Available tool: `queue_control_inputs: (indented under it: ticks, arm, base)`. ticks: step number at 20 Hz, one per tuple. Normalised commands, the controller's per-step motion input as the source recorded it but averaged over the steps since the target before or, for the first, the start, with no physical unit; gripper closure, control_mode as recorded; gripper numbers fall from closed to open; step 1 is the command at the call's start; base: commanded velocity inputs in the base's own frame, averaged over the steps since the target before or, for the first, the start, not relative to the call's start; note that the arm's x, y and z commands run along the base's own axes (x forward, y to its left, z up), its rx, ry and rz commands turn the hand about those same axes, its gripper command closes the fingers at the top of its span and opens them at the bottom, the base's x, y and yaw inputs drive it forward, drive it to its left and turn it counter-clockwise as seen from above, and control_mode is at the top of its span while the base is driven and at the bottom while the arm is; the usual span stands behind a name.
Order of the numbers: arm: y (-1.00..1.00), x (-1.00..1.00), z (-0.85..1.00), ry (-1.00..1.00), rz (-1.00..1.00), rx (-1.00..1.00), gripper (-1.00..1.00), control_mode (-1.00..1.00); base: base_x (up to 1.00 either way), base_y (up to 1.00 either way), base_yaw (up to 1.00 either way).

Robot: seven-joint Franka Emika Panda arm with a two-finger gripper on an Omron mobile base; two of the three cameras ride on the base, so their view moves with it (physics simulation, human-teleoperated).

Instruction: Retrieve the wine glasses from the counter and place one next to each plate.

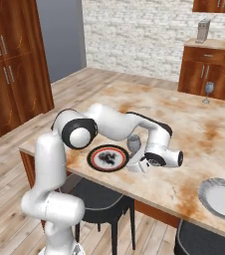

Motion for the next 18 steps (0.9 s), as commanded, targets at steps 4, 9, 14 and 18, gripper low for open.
queue_control_inputs:
  ticks: [4, 9, 14, 18]
  arm:
    - [0.00, 0.25, -0.35, 0.00, 0.02, 0.00, 1.00, -1.00]
    - [-0.02, 0.23, -0.36, 0.00, 0.01, -0.01, 1.00, -1.00]
    - [0.00, 0.25, -0.32, 0.00, 0.00, -0.06, 1.00, -1.00]
    - [0.00, 0.16, -0.35, 0.00, 0.00, -0.04, -1.00, -1.00]
  base:
    - [0.00, 0.00, 0.00]
    - [0.00, 0.00, 0.00]
    - [0.00, 0.00, 0.00]
    - [0.00, 0.00, 0.00]
